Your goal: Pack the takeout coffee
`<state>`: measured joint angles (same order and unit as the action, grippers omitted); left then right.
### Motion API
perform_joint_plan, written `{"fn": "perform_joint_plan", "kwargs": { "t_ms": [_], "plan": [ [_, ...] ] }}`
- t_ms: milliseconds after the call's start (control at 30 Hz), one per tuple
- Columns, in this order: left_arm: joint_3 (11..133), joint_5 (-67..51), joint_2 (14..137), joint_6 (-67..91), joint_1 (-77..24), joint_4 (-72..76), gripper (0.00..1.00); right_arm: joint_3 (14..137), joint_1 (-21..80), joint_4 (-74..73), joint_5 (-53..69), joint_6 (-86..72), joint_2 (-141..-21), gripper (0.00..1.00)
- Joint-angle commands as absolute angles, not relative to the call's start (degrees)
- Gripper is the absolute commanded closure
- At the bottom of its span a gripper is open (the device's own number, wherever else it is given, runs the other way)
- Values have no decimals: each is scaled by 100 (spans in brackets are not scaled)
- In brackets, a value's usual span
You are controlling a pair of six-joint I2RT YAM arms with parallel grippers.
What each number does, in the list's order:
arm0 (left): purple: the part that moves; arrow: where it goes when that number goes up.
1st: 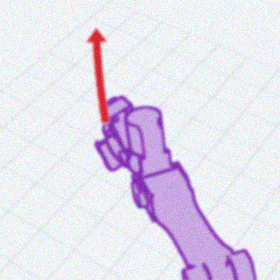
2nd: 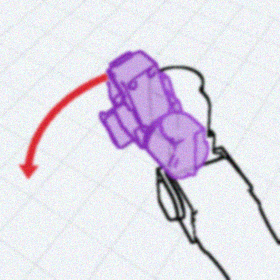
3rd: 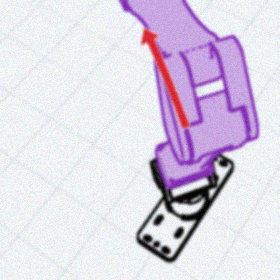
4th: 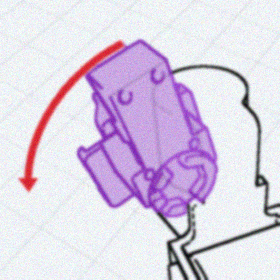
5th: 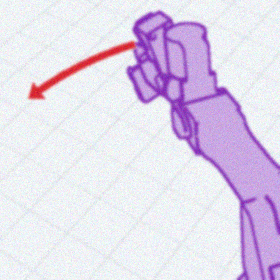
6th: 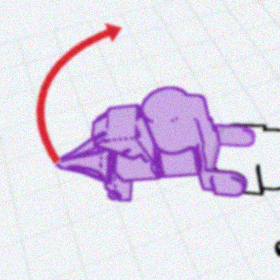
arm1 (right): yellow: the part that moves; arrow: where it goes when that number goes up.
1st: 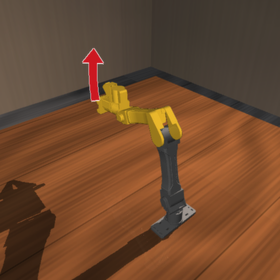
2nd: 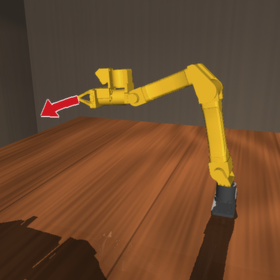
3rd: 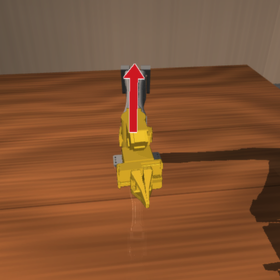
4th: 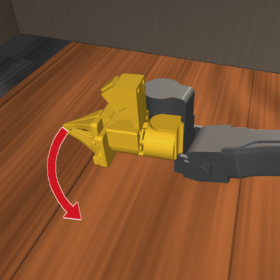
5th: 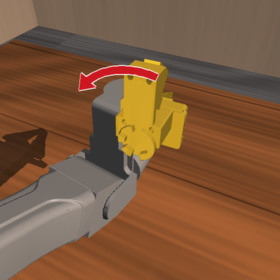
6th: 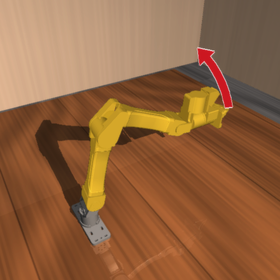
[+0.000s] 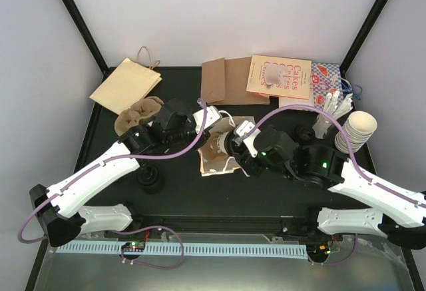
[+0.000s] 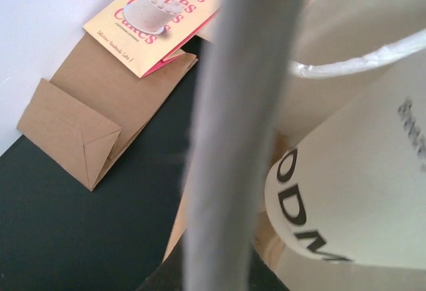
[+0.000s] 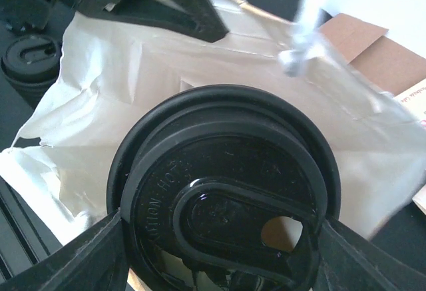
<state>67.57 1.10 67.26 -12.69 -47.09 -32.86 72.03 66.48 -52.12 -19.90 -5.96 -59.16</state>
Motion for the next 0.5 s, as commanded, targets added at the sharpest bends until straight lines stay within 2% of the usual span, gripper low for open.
{"fn": "perform_joint_plan", "kwargs": {
  "t_ms": [0, 267, 467],
  "plan": [
    [6965, -284, 6666, -1461, -4746, -3160, 98, 7166, 6911, -5202, -2200, -328, -5995, 34],
    [6876, -578, 6518, -1692, -4755, -3252, 98, 7079, 7385, -5103, -2319, -87, -6315, 32],
    [6699, -901, 6294, -2067, -4764, -3287, 99, 6926, 7905, -4937, -3166, 57, -6635, 32]
  ]
}}
